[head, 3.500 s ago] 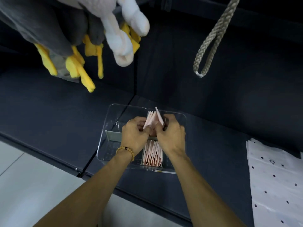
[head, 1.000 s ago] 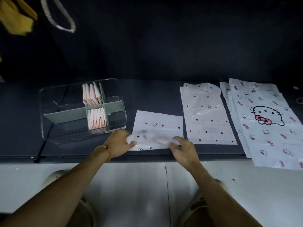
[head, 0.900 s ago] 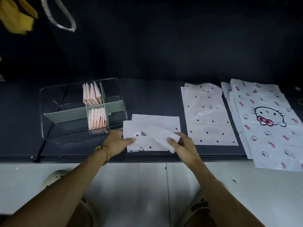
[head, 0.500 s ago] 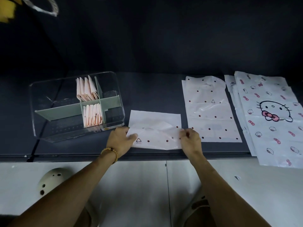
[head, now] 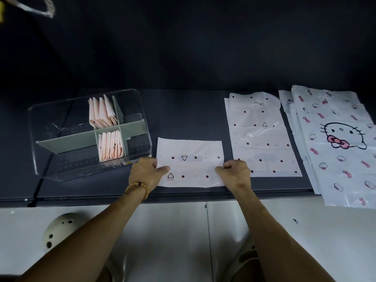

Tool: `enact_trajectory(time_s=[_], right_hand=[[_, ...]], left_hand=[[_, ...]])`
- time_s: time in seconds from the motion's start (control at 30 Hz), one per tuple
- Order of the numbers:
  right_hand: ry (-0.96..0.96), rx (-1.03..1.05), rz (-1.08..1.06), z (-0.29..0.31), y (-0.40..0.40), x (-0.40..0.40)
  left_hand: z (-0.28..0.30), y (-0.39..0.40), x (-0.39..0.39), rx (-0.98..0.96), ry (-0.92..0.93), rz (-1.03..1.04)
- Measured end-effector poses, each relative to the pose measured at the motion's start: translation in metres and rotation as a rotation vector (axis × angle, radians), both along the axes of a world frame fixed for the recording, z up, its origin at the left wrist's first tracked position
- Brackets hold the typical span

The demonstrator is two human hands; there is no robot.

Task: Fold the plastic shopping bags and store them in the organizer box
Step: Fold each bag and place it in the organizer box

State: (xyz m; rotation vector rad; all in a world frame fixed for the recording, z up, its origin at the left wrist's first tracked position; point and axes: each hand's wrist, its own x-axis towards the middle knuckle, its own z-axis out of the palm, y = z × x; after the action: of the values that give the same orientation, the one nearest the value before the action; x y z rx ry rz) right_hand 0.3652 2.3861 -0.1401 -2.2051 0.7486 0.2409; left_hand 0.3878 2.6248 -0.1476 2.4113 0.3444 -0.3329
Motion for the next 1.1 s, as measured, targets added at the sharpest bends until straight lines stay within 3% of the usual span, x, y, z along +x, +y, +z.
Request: enact_trajectory(time_s=[0.2, 0.3, 0.43, 0.57, 0.63, 0.67, 0.73, 0.77, 0.83, 0.93, 1.1], right_hand=[[0.022, 0.029, -0.057, 0.004, 0.002, -0.004], [0.013, 0.026, -0.046, 0.004, 0.002, -0.005], [0.0, 0.017, -0.035, 0.001, 0.001, -0.005], [0.011, -0.024, 0.007, 0.004, 0.002, -0.006], [0.027, -0.185, 0.109, 0.01, 0.006, -0.01], [-0.007, -0.362, 0.2, 0.011, 0.009, -0.014], [-0.21, -0.692, 0.438, 0.01, 0.024, -0.023], [-0.337, -0.729, 0.529, 0.01, 0.037, -0.027], [-0.405, -0.599, 0.704, 0.004, 0.068, -0.03], [-0.205, -0.438, 0.884, -0.016, 0.094, -0.036], [-0.17, -0.555, 0.954, -0.03, 0.035, -0.048]], left_hand=[[0.004, -0.001, 0.0, 0.102, -0.012, 0.017], [0.008, -0.003, -0.009, 0.288, -0.129, -0.026], [0.001, -0.009, -0.031, 0.391, -0.514, -0.33], [-0.013, -0.008, -0.041, 0.354, -0.545, -0.723], [-0.018, -0.004, -0.044, 0.361, -0.49, -0.761], [-0.018, -0.002, -0.044, 0.347, -0.458, -0.763], [-0.017, -0.001, -0.044, 0.307, -0.43, -0.755], [-0.015, -0.001, -0.044, 0.306, -0.429, -0.754], [-0.014, -0.002, -0.044, 0.284, -0.425, -0.752], [-0.019, 0.001, -0.045, 0.19, -0.337, -0.744], [-0.022, 0.004, -0.043, 0.238, -0.362, -0.769]])
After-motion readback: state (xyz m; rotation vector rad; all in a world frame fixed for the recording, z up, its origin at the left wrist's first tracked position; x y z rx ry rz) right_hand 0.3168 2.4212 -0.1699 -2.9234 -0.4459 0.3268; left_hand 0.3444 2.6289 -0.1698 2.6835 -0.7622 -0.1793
